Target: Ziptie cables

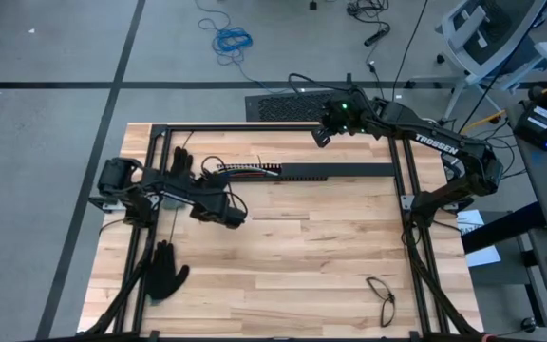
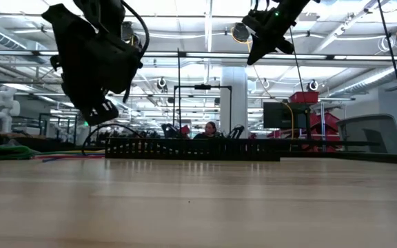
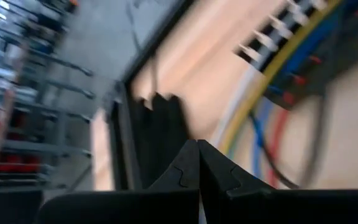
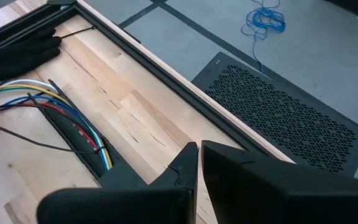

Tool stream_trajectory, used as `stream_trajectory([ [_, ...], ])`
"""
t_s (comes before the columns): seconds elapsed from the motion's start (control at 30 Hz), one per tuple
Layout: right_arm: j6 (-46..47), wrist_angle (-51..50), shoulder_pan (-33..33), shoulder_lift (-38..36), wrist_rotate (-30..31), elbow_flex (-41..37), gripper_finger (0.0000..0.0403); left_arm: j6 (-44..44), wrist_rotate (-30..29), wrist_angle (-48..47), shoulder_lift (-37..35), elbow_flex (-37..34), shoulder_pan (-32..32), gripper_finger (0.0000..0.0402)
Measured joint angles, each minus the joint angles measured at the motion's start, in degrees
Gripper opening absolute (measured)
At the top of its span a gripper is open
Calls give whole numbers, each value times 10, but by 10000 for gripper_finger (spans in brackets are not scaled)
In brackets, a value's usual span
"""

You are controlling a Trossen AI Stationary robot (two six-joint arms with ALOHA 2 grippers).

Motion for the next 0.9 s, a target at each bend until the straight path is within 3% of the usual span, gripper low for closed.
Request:
stream_trajectory([
  [0.13,0,0,0,0,0,0,18,9,-38,-22,-7,0,21,0],
  [0.3,-8,-1,0,0,0,0,18,14,30,-23,-47,40,19,0],
  [0.4,-27,-1,-6,0,1,0,18,-25,-2,-2,-113,89,-6,0],
  [0.5,-46,-5,-13,0,1,0,18,-30,-20,98,-198,82,-29,0],
  [0.67,-76,-7,-26,0,0,0,18,-32,80,205,-275,-9,-33,0],
  [0.73,-83,-7,-31,0,0,0,18,12,102,296,-286,-41,-23,0],
  [0.83,-84,-8,-37,0,0,0,18,119,201,430,-275,-88,0,0],
  [0.9,-84,-9,-37,0,0,0,18,133,242,467,-244,-113,12,0],
])
